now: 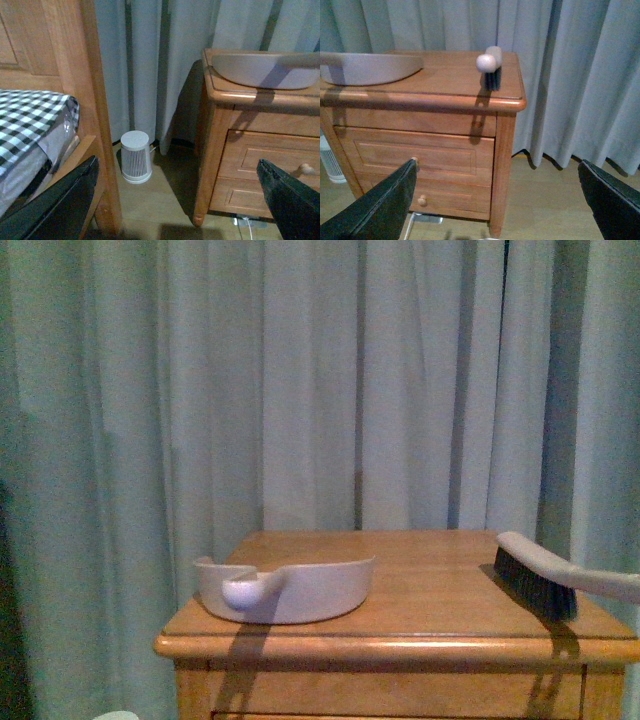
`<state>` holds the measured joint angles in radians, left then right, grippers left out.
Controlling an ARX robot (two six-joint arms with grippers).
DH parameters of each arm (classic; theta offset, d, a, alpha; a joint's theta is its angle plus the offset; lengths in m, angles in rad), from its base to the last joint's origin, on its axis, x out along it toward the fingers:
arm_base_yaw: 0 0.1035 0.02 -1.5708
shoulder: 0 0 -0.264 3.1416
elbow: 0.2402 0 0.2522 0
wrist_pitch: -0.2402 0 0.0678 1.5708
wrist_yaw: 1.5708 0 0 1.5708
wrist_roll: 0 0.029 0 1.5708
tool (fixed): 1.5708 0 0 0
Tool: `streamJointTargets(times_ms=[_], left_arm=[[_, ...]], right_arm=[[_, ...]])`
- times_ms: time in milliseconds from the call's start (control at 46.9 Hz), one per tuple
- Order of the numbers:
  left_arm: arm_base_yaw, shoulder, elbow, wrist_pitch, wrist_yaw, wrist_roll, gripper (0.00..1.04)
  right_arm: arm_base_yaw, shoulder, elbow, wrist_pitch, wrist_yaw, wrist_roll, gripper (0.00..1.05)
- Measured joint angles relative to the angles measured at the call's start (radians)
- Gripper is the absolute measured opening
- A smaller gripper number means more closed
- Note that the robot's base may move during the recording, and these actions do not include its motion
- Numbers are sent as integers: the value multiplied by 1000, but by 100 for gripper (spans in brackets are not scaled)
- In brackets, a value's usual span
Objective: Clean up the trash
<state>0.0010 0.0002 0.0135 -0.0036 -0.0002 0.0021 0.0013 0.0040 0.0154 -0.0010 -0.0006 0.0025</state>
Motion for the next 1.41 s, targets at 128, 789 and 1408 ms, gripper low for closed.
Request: streamJointTargets(times_ms=[128,789,1408], left_arm=[[0,0,0,0,0,0,97],[-36,440,219,-111,198,-15,97],[-458,1455,1150,-306,-197,87,97]], right_arm=[[0,0,0,0,0,0,97],[0,0,0,0,0,0,97],[0,0,0,0,0,0,97]])
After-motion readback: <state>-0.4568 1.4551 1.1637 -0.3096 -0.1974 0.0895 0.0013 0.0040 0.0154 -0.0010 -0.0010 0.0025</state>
